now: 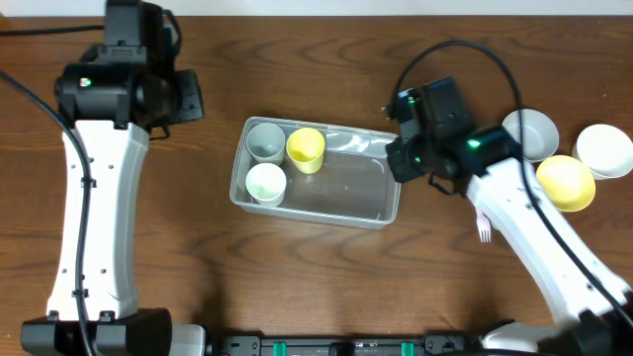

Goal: Pack container

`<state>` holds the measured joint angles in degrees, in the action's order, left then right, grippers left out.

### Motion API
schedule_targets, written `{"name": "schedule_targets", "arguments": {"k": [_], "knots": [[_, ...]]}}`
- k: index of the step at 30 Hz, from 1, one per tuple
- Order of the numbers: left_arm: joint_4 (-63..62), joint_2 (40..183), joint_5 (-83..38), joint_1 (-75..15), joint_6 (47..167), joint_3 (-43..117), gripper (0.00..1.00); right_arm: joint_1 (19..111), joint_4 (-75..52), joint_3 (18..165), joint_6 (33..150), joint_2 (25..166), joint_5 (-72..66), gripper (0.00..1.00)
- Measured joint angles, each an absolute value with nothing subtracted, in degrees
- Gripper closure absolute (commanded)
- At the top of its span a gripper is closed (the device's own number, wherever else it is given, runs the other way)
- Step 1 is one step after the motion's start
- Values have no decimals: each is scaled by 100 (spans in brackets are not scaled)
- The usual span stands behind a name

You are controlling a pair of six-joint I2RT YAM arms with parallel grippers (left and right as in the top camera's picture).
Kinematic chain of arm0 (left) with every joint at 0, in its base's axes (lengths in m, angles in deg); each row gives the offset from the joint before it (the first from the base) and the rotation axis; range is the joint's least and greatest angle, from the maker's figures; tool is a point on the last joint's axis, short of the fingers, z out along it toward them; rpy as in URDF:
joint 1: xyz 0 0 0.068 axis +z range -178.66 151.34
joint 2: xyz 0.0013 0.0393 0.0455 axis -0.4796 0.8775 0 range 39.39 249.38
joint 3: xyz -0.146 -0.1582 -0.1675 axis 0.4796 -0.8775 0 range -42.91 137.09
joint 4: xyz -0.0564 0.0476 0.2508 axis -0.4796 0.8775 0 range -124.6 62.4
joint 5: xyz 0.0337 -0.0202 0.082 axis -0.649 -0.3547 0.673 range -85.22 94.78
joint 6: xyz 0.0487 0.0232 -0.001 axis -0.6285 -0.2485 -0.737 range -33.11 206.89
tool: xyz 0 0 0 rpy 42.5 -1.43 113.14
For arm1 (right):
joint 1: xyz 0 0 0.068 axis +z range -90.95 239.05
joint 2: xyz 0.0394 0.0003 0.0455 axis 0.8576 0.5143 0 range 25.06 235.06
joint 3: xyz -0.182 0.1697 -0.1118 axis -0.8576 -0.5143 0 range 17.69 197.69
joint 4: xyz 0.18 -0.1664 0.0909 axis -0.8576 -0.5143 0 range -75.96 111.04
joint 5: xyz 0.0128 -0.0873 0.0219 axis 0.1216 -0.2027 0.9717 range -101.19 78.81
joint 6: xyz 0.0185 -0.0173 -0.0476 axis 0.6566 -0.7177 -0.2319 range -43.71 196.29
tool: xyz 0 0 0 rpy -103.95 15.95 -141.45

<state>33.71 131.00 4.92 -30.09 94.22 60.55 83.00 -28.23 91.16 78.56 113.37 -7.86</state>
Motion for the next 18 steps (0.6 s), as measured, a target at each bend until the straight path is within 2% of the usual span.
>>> {"name": "schedule_targets", "arguments": {"k": [9,18], "knots": [[3400,13100,342,-2946,9463,5991,68,8411,-2189,9114,7838,12496,-790,97],[3402,13100,322,-2946,9463,5991,68,8411,-1306,9114,7867,12813,-1546,87]]}}
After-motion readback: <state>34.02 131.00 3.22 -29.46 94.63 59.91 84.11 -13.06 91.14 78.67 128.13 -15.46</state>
